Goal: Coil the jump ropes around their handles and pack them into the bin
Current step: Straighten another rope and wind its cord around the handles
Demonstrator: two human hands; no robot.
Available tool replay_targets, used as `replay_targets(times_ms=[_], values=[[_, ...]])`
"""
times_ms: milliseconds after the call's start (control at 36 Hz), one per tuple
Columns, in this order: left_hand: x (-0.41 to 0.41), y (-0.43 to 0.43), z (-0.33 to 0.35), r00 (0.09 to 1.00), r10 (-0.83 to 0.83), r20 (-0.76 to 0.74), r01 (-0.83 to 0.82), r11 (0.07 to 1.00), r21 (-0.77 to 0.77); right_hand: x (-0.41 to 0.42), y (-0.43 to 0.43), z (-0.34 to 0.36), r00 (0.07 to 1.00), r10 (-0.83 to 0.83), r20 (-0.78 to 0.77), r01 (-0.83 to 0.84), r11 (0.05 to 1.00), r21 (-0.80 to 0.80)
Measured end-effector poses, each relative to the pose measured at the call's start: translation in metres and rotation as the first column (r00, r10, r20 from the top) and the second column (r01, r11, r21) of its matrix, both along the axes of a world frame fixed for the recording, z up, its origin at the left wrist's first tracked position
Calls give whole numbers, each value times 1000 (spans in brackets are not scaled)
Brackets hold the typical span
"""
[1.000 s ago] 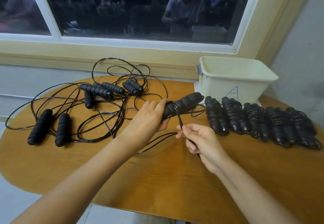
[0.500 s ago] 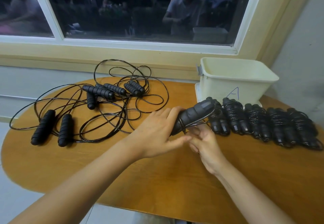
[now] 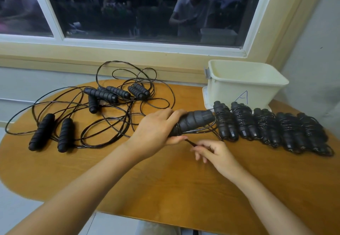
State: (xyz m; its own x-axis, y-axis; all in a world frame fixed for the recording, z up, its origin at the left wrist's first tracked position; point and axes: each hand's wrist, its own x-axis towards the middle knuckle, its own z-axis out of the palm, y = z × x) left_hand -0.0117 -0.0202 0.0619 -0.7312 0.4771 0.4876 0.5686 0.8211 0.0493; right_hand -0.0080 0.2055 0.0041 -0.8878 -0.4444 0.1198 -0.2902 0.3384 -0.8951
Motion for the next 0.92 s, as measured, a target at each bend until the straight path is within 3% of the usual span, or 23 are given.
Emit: replay_targets(times_ms=[83,250,389,500,667,833,917], values=[[-1,-5,0,999,-7,-32,7,1000,6,-5,14,0,1000,7,-27,-4,991,137],[-4,-25,4,994,28,-102,-23,999,47,-10,40,4,999,16,35,-23,980,199],[-5,-31,0,992,-58,-110,59,998,4,-21,45,19,980,-17,196,-3,995,100],[-5,-30,1,967,-179,-180,155,978,-141,-35,39,38,955,-57,292,29,995,99],[6,-6,-3,921,-314,-230,222,909,-352,-63,10,70,968,-170,187,126,966,224],[2,0,-16,974,-31,-223,-62,916,-397,-47,-14,98,980,-194,48,184,969,163],[-3,7,-18,965,108,-237,-197,897,-395,-21,-27,101,988,-145,-59,155,963,220]])
